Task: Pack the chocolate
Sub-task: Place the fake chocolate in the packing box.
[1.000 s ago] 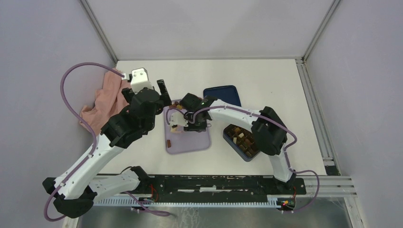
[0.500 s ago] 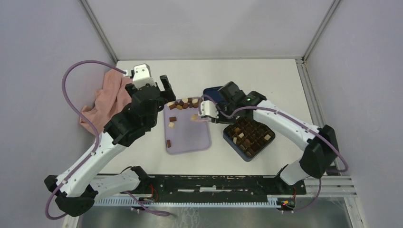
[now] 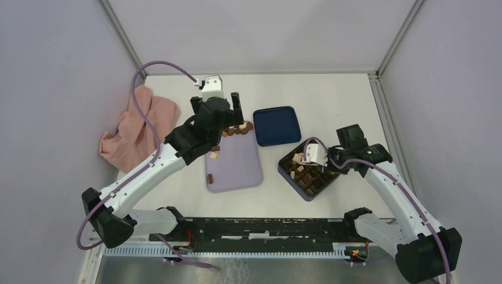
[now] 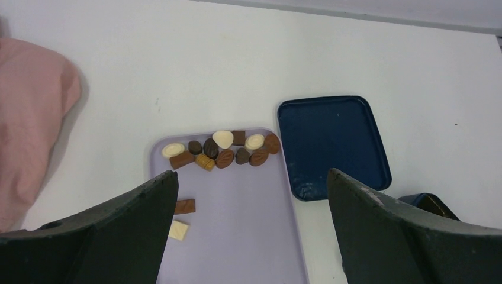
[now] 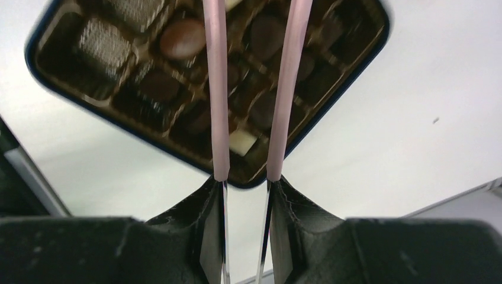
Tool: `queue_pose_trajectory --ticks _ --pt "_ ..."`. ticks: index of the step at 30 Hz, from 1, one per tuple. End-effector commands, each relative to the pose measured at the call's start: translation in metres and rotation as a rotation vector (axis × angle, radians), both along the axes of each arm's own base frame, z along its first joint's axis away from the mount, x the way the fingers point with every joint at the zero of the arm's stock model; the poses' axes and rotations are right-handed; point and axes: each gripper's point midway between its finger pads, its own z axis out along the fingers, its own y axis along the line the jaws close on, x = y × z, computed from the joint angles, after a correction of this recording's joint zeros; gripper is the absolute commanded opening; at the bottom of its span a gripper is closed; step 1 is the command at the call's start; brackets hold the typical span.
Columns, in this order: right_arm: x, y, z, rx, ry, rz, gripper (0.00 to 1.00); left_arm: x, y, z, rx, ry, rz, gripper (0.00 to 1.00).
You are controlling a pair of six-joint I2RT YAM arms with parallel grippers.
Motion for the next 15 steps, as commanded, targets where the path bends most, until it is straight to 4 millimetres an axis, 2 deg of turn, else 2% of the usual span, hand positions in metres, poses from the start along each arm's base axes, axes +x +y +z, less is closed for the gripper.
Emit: queue_pose_trajectory --ticks 1,4,8,15 --pt "-0.019 -0.033 -0.014 -0.077 0.014 0.021 0.20 0.013 -0.024 0.008 -0.083 -0.024 -0.045 1.00" --pt "-0.031 -0.044 -0.024 -0.106 0.042 0.057 0.21 0.017 -0.031 -0.003 -0.085 0.001 -0.051 0.99" --pt "-0.041 -0.046 -0.035 -0.128 0.056 0.129 0.22 0.016 -0.034 -0.011 -0.086 0.037 -0.048 0.98" --pt "-0.043 -0.042 -0.046 -0.123 0.118 0.173 0.23 0.006 -0.023 -0.016 -0.106 0.049 -0.023 0.98"
